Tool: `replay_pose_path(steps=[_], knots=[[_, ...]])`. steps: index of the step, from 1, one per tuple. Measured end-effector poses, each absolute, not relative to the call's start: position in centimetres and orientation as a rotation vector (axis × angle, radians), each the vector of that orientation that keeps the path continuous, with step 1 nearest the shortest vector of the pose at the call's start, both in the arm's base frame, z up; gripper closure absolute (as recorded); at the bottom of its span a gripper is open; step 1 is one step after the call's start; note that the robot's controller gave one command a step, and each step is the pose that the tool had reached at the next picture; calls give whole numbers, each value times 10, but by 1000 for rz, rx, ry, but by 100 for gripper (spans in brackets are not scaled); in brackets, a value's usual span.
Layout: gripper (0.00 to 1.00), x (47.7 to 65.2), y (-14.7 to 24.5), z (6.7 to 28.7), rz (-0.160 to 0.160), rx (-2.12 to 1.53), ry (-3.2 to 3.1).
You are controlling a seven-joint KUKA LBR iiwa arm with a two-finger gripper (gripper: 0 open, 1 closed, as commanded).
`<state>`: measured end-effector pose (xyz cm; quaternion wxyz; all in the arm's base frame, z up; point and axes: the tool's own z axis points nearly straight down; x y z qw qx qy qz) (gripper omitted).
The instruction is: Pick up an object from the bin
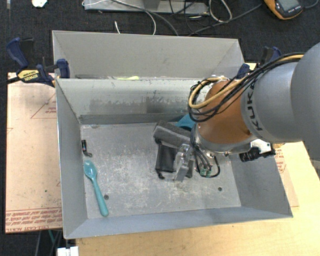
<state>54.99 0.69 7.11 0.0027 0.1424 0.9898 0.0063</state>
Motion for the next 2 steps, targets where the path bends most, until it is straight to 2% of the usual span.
replay_pose_path(steps=[1, 2], knots=[[100, 547, 2, 131, 20, 463, 3105], [100, 531, 28, 177, 21, 444, 3108]])
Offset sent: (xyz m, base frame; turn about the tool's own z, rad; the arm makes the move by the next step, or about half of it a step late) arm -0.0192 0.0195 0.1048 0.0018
